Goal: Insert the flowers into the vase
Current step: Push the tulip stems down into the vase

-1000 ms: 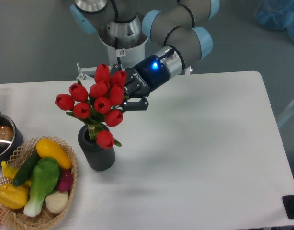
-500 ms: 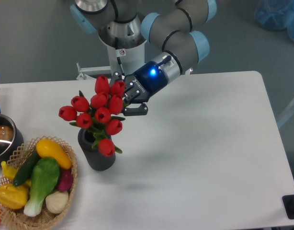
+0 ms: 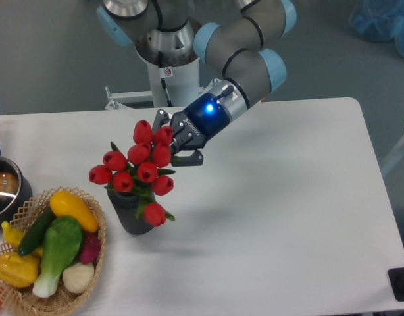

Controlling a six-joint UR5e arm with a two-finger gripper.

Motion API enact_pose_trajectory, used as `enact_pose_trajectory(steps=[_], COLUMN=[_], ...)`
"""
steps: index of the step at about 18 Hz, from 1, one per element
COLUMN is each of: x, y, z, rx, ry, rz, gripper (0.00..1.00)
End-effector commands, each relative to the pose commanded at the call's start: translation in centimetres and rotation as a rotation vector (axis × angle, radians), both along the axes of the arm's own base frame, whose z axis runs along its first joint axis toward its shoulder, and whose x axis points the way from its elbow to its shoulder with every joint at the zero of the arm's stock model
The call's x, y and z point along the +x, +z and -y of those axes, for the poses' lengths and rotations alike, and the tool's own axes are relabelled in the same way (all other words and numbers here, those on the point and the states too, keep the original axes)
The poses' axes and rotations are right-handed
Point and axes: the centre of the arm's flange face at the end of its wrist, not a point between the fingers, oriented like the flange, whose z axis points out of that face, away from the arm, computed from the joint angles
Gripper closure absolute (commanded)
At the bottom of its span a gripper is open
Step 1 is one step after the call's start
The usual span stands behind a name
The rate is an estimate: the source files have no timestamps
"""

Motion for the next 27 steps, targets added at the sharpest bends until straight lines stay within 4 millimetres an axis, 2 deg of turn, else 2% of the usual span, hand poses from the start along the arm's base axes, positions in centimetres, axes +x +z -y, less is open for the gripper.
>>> enact_pose_trajectory(steps=[7,11,16,19,23,27], x=[0.7,0.7,0.5,0.2,-0.6,-1.4], y=[-3.7,-3.8,-4.4,-4.5,-4.6,-4.5], z=[0.2,0.1,-0.1,0.0,0.6,1.5], rx=[-0.033,-0.037,-0.049,-0.051,-0.057,-0.069], ry=[-0.027,-0.031,-0.034,-0.031,-0.013,0.011], rz=[-0.066,-0.072,-0.068,-0.065,-0.067,-0.075], gripper=[0.92,0.68,0.61,0.51,0.4,0.35])
